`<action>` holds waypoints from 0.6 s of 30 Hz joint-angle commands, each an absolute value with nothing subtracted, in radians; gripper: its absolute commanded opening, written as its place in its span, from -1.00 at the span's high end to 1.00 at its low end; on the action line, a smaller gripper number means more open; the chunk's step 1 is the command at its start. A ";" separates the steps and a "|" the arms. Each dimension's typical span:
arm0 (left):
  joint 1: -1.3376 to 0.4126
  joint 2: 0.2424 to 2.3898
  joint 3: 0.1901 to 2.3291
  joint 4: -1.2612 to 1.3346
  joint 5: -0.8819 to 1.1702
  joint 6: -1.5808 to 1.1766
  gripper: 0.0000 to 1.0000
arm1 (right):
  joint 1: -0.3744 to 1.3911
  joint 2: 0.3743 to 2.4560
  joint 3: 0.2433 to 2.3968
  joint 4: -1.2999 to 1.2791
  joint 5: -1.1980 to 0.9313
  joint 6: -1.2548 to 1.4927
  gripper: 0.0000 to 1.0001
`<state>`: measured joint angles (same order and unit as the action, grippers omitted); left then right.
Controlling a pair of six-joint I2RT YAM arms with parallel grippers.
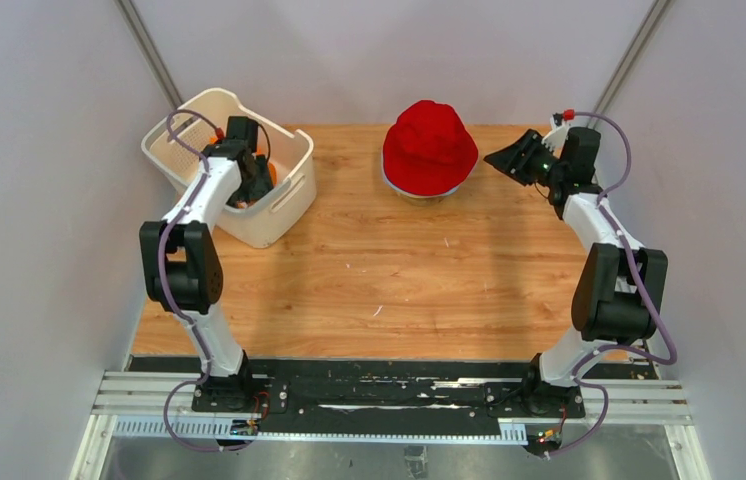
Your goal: Stack the hats
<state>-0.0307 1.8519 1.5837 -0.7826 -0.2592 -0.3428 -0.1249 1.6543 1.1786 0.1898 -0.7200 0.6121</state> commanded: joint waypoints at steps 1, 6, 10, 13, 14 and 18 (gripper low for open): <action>-0.037 1.758 1.492 -0.830 -0.343 -0.364 -0.41 | -0.106 1.656 1.162 0.239 -0.751 0.641 0.07; -0.037 1.797 1.615 -0.829 -0.414 -0.342 -0.44 | -0.098 1.661 1.162 0.237 -0.750 0.636 0.07; -0.037 1.920 1.813 -0.829 -0.369 -0.331 -0.48 | -0.098 1.656 1.169 0.211 -0.737 0.611 0.07; -0.037 2.022 1.926 -0.833 -0.313 -0.334 -0.48 | -0.097 1.655 1.175 0.197 -0.732 0.601 0.07; -0.037 2.057 1.958 -0.833 -0.292 -0.334 -0.48 | -0.097 1.655 1.178 0.192 -0.730 0.597 0.07; -0.037 2.156 2.042 -0.841 -0.229 -0.350 -0.48 | -0.097 1.653 1.188 0.169 -0.720 0.576 0.07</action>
<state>-0.0349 2.0647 1.9831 -0.8181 -0.3088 -0.3447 -0.1066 1.6543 1.1778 0.2008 -0.7319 0.6136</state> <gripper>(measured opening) 0.740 0.466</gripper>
